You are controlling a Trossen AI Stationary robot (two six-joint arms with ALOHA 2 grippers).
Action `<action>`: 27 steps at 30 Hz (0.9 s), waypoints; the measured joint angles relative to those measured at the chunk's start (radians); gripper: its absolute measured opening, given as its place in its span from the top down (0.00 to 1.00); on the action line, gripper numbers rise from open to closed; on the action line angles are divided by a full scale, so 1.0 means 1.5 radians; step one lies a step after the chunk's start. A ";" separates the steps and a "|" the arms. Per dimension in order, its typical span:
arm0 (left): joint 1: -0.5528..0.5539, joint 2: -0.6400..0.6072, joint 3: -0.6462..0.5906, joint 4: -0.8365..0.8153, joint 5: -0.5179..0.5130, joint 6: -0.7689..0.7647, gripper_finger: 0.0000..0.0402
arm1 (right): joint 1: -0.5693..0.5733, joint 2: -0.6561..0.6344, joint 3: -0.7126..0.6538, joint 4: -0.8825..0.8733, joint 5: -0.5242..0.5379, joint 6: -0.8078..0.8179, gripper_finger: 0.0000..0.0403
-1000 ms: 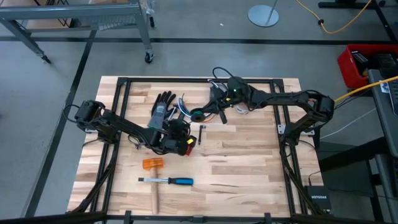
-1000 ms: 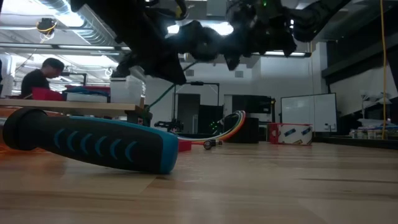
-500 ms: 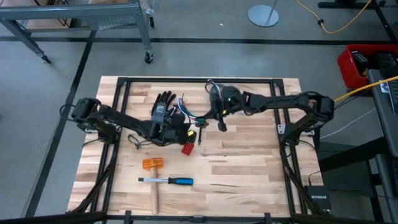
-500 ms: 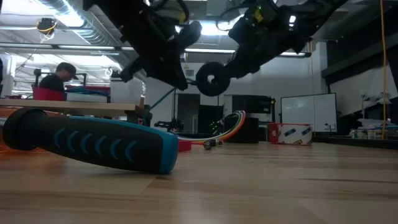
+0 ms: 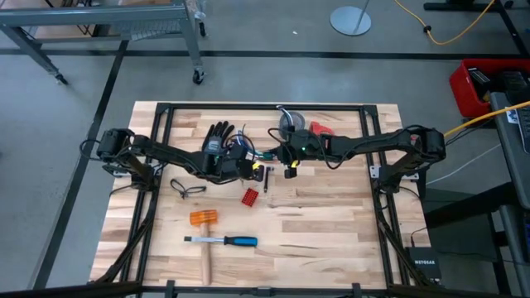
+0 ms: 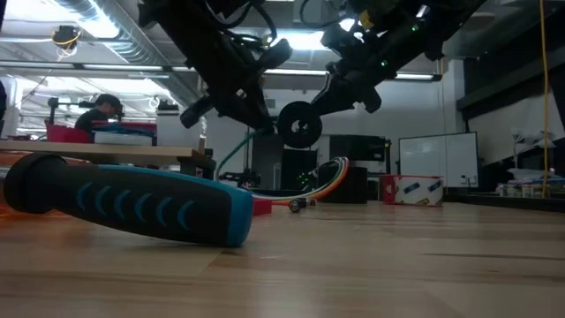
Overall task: Coil cords
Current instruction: Coil the green wire into the black spool
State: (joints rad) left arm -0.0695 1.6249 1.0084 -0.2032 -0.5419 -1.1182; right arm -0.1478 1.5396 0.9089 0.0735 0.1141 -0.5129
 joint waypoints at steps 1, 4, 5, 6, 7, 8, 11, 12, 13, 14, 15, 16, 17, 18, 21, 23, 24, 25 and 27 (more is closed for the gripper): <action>0.001 0.000 0.000 0.009 0.000 0.007 1.00 | 0.000 0.000 0.000 0.001 0.000 -0.001 1.00; 0.004 0.000 0.000 0.042 0.000 0.038 0.98 | -0.002 0.000 0.000 0.002 0.001 0.004 1.00; 0.005 0.000 0.000 0.053 0.000 0.050 0.97 | -0.002 0.000 0.000 0.002 0.003 0.007 1.00; 0.005 0.000 0.000 0.064 0.000 0.060 0.97 | -0.002 0.000 0.000 0.003 0.007 0.008 1.00; 0.005 0.000 0.000 0.073 0.000 0.072 0.96 | -0.002 0.000 0.000 0.003 0.011 0.008 1.00; 0.005 0.000 0.000 0.081 -0.001 0.080 0.96 | -0.002 0.000 0.000 0.005 0.012 0.009 1.00; 0.005 0.000 0.000 0.102 -0.001 0.096 0.95 | -0.002 0.000 0.000 0.003 0.012 0.010 1.00; 0.005 0.000 0.000 0.106 -0.001 0.102 0.94 | -0.002 0.000 0.000 0.004 0.012 0.010 1.00; 0.005 0.000 0.000 0.112 -0.001 0.102 0.94 | -0.002 0.000 0.000 0.004 0.012 0.010 1.00; 0.005 0.000 0.000 0.115 -0.001 0.102 0.94 | -0.002 0.000 0.000 0.004 0.012 0.010 1.00; 0.005 0.000 0.000 0.117 -0.001 0.101 0.94 | -0.002 0.000 0.000 0.005 0.012 0.012 1.00; 0.005 0.000 0.000 0.122 -0.001 0.101 0.94 | -0.002 0.000 0.000 0.007 0.012 0.020 1.00; 0.005 0.000 0.000 0.126 -0.002 0.100 0.95 | -0.002 0.000 0.000 0.011 0.013 0.032 1.00; 0.005 0.000 0.000 0.128 -0.004 0.100 0.95 | -0.002 0.000 -0.001 0.016 0.015 0.046 1.00; 0.004 0.000 0.000 0.132 -0.005 0.088 0.94 | -0.002 0.001 -0.001 0.030 0.015 0.074 1.00; 0.003 0.000 0.001 0.135 -0.003 0.077 0.94 | -0.002 0.001 -0.002 0.045 0.014 0.085 1.00; 0.003 0.000 0.001 0.137 0.000 0.075 0.93 | -0.002 0.001 -0.002 0.054 0.017 0.091 1.00; 0.002 0.000 0.001 0.138 0.002 0.074 0.93 | -0.002 0.001 -0.001 0.061 0.024 0.097 1.00; 0.001 0.000 0.001 0.142 0.003 0.074 0.93 | -0.002 0.001 -0.001 0.067 0.036 0.100 1.00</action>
State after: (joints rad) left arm -0.0681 1.6249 1.0103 0.0105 -0.5378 -1.0066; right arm -0.1509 1.5410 0.9073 0.1735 0.1674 -0.3626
